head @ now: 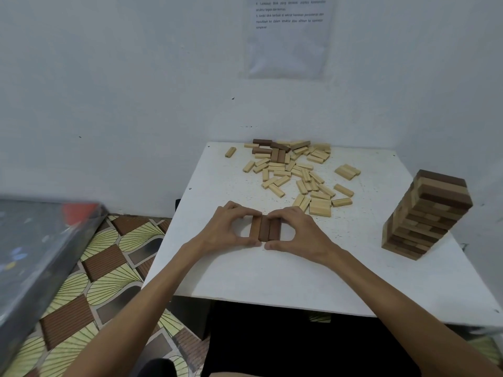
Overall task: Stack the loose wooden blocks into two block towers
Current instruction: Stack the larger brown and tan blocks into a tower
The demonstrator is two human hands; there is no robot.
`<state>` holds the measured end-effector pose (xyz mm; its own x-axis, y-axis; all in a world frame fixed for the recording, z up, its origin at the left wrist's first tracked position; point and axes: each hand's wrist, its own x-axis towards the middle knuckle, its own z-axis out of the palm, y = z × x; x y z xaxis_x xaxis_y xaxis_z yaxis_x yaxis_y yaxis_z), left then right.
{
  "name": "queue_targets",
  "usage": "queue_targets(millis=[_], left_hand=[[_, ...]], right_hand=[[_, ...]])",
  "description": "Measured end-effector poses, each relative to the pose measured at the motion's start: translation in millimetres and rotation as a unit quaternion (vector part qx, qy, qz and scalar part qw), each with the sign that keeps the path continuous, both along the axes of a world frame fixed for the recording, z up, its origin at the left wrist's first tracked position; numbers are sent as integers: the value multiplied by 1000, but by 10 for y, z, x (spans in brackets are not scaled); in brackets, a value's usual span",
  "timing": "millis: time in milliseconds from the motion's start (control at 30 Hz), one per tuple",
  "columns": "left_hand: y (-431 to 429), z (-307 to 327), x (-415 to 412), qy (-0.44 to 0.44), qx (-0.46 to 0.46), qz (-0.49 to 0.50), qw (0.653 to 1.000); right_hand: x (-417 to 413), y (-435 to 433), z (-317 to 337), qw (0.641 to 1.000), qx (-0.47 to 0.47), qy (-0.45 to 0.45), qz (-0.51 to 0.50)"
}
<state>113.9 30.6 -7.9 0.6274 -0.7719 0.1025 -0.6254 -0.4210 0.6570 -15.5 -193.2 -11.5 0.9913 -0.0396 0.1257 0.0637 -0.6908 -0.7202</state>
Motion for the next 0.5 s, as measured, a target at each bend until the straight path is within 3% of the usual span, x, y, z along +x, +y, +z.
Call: queue_targets(millis=[267,500], left_hand=[[-17,3,-20,31,-9,17,999],[-41,34,-58,3,-24,-3,1000]], right_hand=[[6,-1,-27,1000,26,2,-15],[24,-11,-61,999,43,-16,-11]])
